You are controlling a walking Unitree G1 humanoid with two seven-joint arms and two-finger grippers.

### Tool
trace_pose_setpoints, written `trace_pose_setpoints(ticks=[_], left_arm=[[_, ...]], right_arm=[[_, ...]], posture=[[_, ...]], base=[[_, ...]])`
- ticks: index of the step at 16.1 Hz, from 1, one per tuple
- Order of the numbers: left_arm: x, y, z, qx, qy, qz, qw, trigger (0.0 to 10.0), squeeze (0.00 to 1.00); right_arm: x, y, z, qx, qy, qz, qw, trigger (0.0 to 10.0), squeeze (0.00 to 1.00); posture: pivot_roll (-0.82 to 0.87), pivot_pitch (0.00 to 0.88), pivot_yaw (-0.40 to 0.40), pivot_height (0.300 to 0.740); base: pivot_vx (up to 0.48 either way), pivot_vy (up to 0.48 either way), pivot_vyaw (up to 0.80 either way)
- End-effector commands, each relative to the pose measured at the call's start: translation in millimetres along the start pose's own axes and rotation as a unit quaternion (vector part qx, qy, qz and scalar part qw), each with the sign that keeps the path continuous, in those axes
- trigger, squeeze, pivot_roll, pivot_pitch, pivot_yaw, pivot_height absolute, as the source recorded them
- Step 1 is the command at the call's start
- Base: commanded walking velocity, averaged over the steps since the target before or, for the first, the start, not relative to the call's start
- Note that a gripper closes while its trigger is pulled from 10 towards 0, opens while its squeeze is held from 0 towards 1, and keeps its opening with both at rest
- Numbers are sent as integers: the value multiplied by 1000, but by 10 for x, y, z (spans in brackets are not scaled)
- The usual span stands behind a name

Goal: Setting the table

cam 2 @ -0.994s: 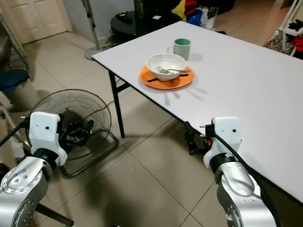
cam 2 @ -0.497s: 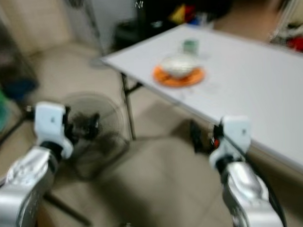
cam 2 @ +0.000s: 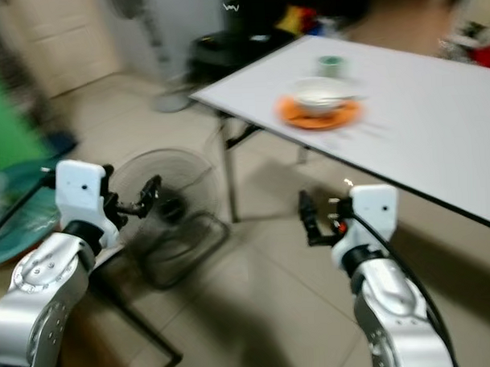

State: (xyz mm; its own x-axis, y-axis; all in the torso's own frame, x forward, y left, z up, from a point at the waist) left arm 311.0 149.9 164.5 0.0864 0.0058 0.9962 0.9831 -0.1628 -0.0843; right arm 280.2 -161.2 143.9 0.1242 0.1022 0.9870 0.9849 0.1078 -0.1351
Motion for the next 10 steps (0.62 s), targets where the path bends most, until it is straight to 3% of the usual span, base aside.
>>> trace_pose_setpoints(ticks=[1, 4, 6, 10], left_arm=[[1, -34, 100, 25, 3, -1, 1000, 10000, 0], [-12, -61, 153, 40, 3, -1, 999, 10000, 0], [-24, -98, 197, 58, 15, 2, 998, 10000, 0], [26, -89, 222, 64, 12, -12, 998, 10000, 0]], right_arm=[[61, 40, 57, 17, -5, -12, 1000, 10000, 0], [70, 76, 70, 29, -11, -10, 999, 10000, 0], [48, 86, 99, 44, 15, -2, 999, 10000, 0], [49, 111, 121, 55, 20, -2, 998, 10000, 0]], posture=[[47, 0, 61, 740], [55, 0, 31, 740], [62, 0, 20, 740], [67, 0, 16, 740]], base=[[0, -480, 800], [0, -480, 800], [0, 0, 0], [0, 0, 0]])
Point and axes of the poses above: a point about 5 cm out from each wrist's last joint towards the gripper, its own y axis pointing out of the wrist towards the gripper, its own x axis along the axis of the wrist's last joint, z = x × y, the point moved 6 cm from there along y, pointing out of the wrist towards the gripper, and after that the axes turned 7 degrees about -y, right-handed, at the moved point
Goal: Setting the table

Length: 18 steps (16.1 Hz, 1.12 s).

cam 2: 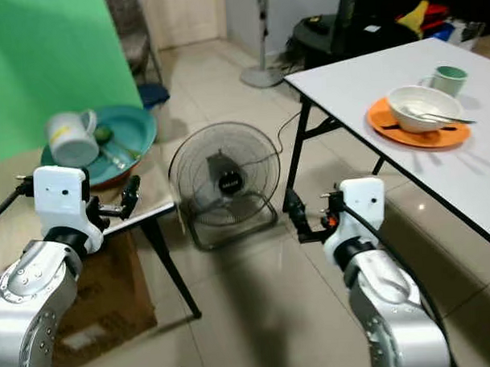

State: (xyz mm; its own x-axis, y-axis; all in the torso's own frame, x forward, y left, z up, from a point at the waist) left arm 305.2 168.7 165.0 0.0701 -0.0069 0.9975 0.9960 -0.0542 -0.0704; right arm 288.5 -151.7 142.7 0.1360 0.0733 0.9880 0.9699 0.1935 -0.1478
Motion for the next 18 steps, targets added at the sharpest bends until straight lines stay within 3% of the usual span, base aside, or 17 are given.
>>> trace_pose_setpoints(ticks=[1, 4, 10, 18], left_arm=[[27, 1, 39, 7, 5, -5, 1000, 10000, 0], [80, -39, 35, 6, -3, -15, 1000, 10000, 0], [137, -44, 67, -3, 5, -21, 1000, 10000, 0], [152, -49, 38, -13, 17, -22, 1000, 10000, 0]], right_arm=[[52, 31, 38, 11, 3, -7, 1000, 10000, 0], [97, 51, 107, 28, -2, -17, 999, 10000, 0], [151, 115, 158, 40, -3, -29, 999, 10000, 0], [210, 197, 216, 69, -18, -34, 997, 10000, 0]], posture=[[75, 0, 12, 740], [101, 0, 7, 740], [115, 0, 16, 740], [125, 0, 2, 740]], base=[[0, 0, 0], [0, 0, 167], [278, 0, 800], [294, 0, 100]])
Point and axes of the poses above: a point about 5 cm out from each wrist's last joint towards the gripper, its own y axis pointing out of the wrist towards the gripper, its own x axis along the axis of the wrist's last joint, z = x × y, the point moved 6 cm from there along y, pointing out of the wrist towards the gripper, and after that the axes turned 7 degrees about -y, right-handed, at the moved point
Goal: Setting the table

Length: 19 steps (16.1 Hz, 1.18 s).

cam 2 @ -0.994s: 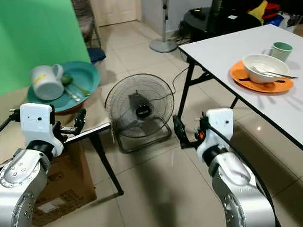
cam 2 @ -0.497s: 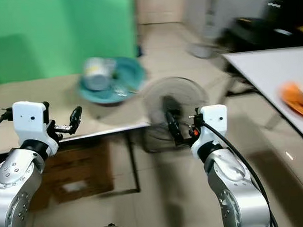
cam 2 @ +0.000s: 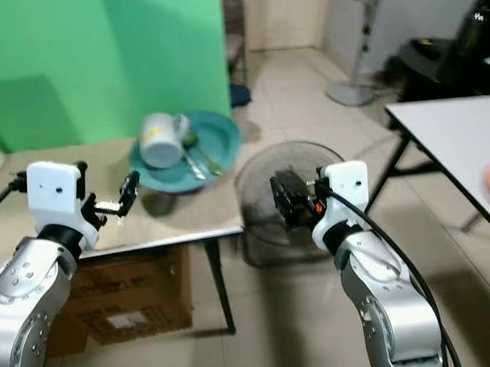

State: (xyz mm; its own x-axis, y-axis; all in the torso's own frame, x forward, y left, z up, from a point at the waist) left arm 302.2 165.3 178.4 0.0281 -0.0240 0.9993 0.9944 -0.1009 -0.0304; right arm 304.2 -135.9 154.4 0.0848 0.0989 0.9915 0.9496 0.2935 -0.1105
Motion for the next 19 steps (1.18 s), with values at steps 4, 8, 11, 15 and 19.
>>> trace_pose_setpoints(ticks=[4, 8, 11, 15, 19], left_arm=[[37, -24, 38, 4, 19, -3, 1000, 10000, 0], [46, -16, 7, -10, 34, -3, 999, 10000, 0], [21, -27, -90, -56, 49, 8, 997, 10000, 0], [13, -53, -287, -149, 26, 19, 988, 10000, 0], [31, -18, -359, -195, 30, 15, 980, 10000, 0]], right_arm=[[83, 68, 127, 37, -1, -14, 999, 10000, 0], [177, 112, 162, 60, 23, -23, 998, 10000, 0], [213, 242, 60, 31, 30, 4, 999, 10000, 0], [280, 541, -19, 22, 74, 39, 996, 10000, 1000], [432, 911, -94, 25, 138, 50, 989, 10000, 1000]], posture=[[126, 0, 0, 740], [124, 0, 3, 740], [127, 0, 2, 740], [106, 0, 14, 740], [89, 0, 24, 740]], base=[[285, 0, 800], [269, 0, 200], [0, 0, 0], [0, 0, 0], [0, 0, 0]])
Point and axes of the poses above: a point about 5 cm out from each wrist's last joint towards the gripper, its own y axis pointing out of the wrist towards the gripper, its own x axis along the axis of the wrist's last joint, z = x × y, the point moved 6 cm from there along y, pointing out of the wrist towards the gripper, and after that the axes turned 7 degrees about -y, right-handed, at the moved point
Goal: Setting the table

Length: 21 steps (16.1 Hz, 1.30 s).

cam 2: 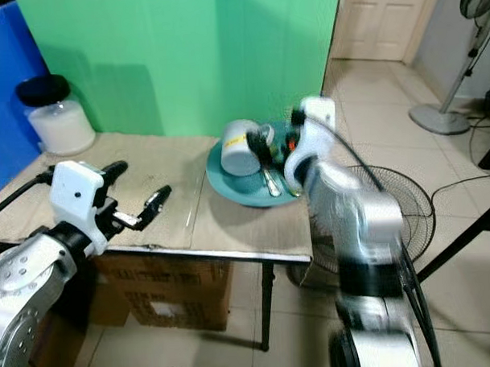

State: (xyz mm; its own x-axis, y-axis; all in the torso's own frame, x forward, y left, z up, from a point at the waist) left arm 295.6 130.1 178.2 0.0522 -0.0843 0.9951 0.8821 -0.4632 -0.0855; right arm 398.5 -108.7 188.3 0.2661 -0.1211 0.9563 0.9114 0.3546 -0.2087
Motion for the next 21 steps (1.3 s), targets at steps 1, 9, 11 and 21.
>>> trace_pose_setpoints(ticks=[1, 9, 11, 21], left_arm=[[38, 18, -17, -20, 3, -4, 1000, 10000, 0], [-53, -62, -331, -126, -20, 25, 991, 10000, 0], [-62, -74, -324, -126, -21, 27, 991, 10000, 0], [-46, -47, -302, -124, -10, 30, 992, 10000, 0]], right_arm=[[77, 79, -53, -9, 25, -6, 1000, 10000, 1000], [3, 591, 22, -20, 76, 37, 996, 10000, 0], [24, 614, 40, -15, 93, 37, 995, 2588, 0], [-44, 647, -19, -20, 124, 62, 990, 0, 0]], posture=[[85, 0, 28, 740], [95, 0, 18, 740], [97, 0, 18, 740], [91, 0, 37, 740]], base=[[0, 0, 0], [0, 0, 0], [0, 0, 0], [0, 0, 0]])
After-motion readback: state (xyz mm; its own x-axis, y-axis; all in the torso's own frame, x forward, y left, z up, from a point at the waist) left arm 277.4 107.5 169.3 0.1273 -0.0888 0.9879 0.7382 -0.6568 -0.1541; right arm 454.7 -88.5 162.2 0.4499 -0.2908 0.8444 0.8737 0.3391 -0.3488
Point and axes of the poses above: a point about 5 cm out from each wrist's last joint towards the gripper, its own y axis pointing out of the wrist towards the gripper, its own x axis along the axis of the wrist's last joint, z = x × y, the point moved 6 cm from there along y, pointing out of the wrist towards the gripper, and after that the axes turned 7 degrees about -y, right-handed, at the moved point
